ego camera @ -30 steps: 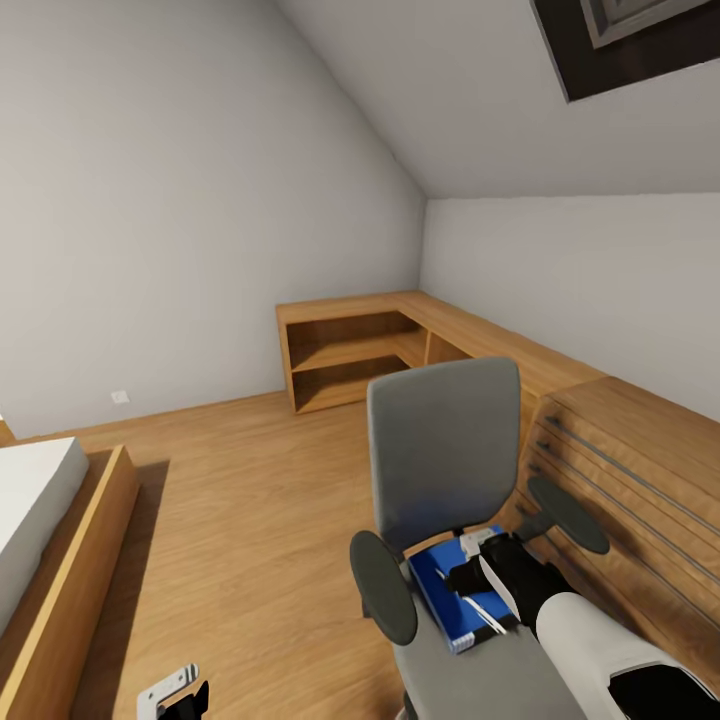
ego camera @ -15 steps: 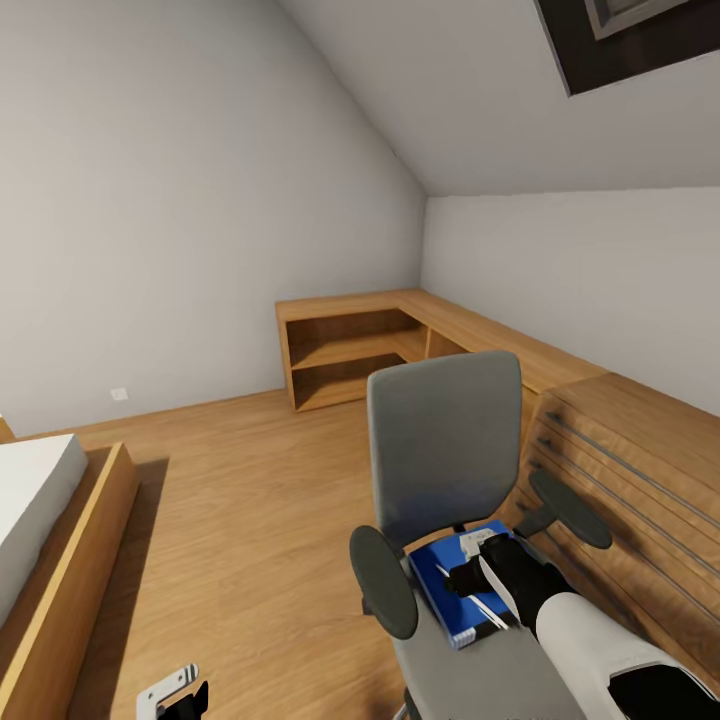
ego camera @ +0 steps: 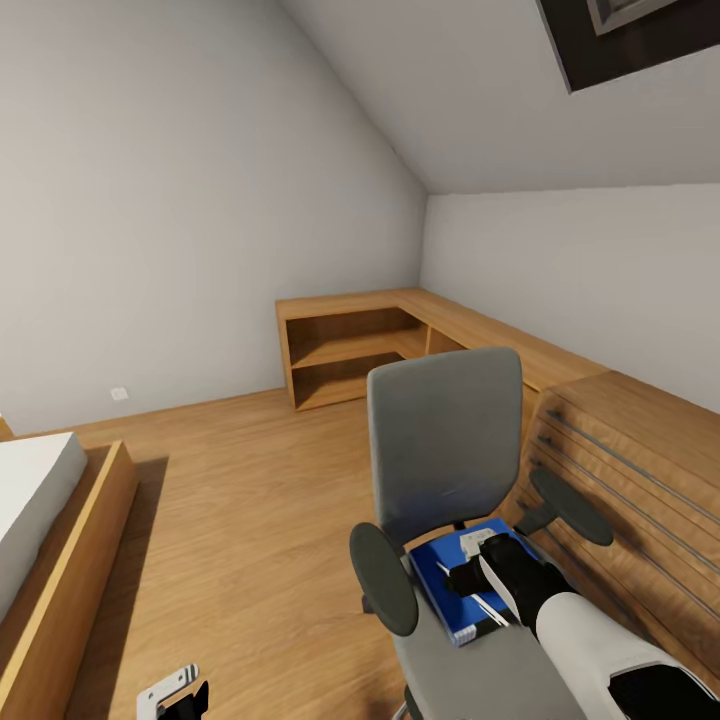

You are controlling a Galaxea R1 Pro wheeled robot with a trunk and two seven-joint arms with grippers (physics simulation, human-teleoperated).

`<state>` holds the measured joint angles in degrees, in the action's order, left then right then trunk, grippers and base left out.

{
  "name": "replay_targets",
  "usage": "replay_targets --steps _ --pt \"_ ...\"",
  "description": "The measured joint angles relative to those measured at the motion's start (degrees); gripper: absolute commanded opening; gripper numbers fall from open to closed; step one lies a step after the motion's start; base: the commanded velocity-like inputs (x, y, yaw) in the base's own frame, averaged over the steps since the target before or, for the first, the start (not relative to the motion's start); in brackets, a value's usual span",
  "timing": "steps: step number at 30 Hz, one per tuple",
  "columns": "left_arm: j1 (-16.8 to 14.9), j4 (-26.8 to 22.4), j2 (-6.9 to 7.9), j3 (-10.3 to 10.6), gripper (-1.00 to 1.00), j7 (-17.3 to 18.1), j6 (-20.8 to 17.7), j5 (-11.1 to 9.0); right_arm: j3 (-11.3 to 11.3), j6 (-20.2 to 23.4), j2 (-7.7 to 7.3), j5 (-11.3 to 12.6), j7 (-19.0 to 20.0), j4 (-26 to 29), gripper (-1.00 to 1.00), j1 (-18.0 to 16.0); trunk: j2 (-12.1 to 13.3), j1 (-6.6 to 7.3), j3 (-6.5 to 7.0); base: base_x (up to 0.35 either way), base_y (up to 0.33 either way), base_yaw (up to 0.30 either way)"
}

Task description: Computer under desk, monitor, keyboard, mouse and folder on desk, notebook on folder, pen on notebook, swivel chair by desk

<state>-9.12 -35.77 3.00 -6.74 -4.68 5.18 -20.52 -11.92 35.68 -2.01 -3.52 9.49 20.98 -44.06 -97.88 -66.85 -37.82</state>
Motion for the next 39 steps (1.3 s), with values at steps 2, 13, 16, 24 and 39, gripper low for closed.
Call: replay_targets --steps 2,13,16,24,39 --pt "0.0 0.0 0.00 0.0 1.00 0.0 0.0 0.0 0.0 0.0 0.01 0.0 0.0 0.0 1.00 0.0 0.0 0.00 0.00 0.000 0.000 0.000" --pt "0.0 0.0 -0.02 0.0 1.00 0.0 0.0 0.0 0.0 0.7 0.00 0.0 0.0 0.0 1.00 0.0 0.0 0.00 0.00 0.000 0.000 0.000" --pt "0.0 0.0 -0.03 0.0 1.00 0.0 0.0 0.0 0.0 1.5 -0.03 0.0 0.0 0.0 1.00 0.0 0.0 0.00 0.00 0.000 0.000 0.000" --pt "0.0 0.0 -0.03 0.0 1.00 0.0 0.0 0.0 0.0 2.0 -0.04 0.0 0.0 0.0 1.00 0.0 0.0 0.00 0.00 0.000 0.000 0.000" --pt "0.0 0.0 -0.03 0.0 1.00 0.0 0.0 0.0 0.0 2.0 -0.05 0.0 0.0 0.0 1.00 0.0 0.0 0.00 0.00 0.000 0.000 0.000"
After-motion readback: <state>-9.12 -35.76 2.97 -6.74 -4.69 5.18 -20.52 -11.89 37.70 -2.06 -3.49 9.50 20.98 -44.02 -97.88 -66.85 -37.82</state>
